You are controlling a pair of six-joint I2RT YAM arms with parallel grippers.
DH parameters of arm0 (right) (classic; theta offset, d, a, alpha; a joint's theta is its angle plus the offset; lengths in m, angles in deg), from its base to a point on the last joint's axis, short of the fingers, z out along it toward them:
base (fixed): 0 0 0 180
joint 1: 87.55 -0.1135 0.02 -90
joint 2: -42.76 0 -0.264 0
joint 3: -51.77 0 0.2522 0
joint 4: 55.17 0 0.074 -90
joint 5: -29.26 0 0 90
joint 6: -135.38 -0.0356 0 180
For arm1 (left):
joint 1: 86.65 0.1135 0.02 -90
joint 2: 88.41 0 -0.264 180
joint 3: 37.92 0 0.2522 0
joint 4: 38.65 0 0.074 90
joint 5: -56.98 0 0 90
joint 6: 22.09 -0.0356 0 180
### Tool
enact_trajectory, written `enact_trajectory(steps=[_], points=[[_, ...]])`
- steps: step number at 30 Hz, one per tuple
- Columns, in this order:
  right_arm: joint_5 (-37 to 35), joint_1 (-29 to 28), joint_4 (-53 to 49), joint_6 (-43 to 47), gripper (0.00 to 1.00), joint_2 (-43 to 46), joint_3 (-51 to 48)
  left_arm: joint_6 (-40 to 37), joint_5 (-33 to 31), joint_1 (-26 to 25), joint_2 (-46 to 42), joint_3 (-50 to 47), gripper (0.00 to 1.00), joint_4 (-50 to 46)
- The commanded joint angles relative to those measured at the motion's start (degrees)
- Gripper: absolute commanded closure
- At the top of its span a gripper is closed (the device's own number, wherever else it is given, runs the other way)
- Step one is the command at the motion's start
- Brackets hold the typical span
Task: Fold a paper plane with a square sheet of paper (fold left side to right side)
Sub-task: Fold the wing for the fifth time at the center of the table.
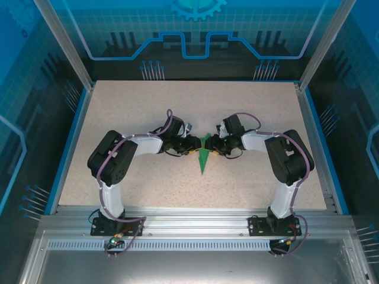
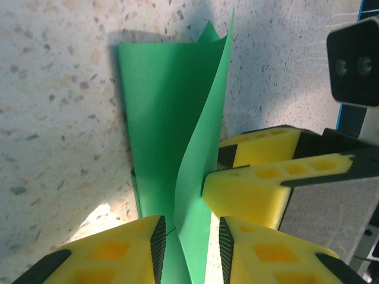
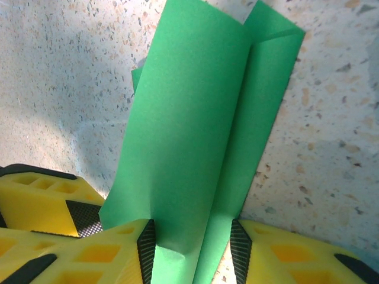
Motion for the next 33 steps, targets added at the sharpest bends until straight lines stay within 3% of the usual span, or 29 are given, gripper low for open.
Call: enact_trajectory(steps=[1,11,22,33], points=[[-0.8,-2.4,-0.6,0.9,0.59,-3.5,0.4,-2.1,-0.1,0.3,1.8,2.6,0.67,-2.8],[-0.8,-2.4,-1.0,1.1,0.59,-4.0,0.6,-3.7,-1.4,0.3,2.4,4.2,0.68,-5.8],[-0.4,-2.5,-0.6,1.1,0.58,-4.2,0.5,-5.3,-2.1,0.3,4.1,6.8,0.86,-7.8],[0.0,-2.5,-0.7,1.7,0.57,-4.1,0.4,-7.5,-2.0,0.4,7.1,10.1,0.89,-9.7]])
